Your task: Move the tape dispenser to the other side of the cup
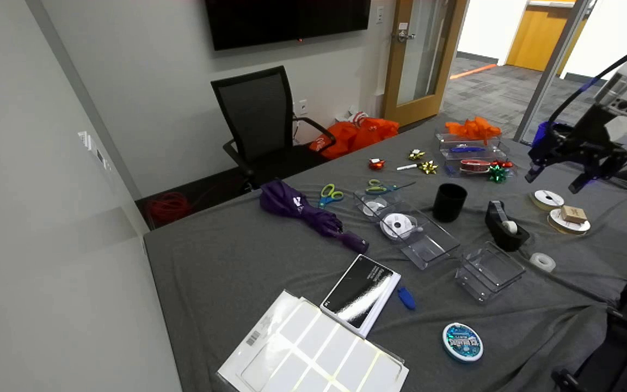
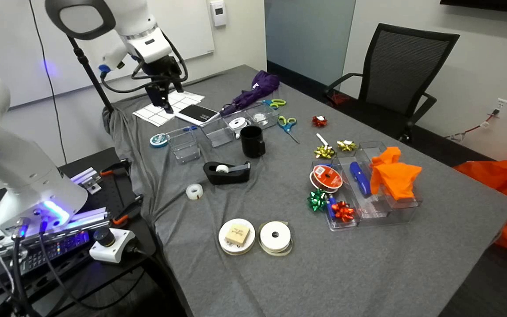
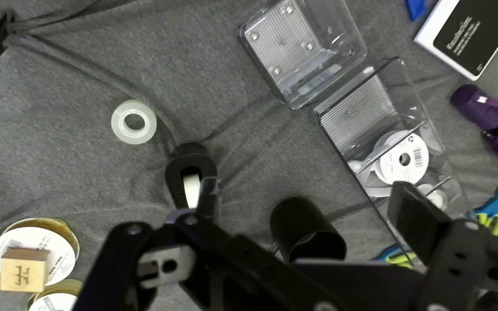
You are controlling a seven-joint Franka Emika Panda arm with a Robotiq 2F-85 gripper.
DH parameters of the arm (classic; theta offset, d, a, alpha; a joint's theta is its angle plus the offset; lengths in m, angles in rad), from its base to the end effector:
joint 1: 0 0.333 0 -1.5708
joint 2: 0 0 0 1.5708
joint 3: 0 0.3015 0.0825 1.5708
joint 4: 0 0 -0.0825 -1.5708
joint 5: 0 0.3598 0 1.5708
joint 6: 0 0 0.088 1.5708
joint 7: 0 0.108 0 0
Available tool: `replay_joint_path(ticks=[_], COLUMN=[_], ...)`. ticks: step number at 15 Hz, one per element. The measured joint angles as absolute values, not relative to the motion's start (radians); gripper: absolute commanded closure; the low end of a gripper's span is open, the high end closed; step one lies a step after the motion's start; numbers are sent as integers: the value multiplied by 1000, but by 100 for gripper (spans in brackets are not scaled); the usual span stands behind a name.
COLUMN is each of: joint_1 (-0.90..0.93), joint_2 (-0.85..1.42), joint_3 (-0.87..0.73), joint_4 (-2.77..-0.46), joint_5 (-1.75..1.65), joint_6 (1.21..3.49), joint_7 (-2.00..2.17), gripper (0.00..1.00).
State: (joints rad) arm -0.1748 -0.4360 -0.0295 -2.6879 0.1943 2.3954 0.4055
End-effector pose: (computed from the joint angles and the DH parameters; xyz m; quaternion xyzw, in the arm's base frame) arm 0.3741 -0.0754 0.3845 -0.9270 0.3603 -0.0626 0.0838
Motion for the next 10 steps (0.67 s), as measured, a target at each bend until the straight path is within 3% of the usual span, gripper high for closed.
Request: replay_joint_path(ticks=[10], joint_1=[-180], joint_2=[19], joint_3=[-58], joint_4=[-2494], joint_5=[28], joint_6=[2569], joint_7=[445], gripper=[0])
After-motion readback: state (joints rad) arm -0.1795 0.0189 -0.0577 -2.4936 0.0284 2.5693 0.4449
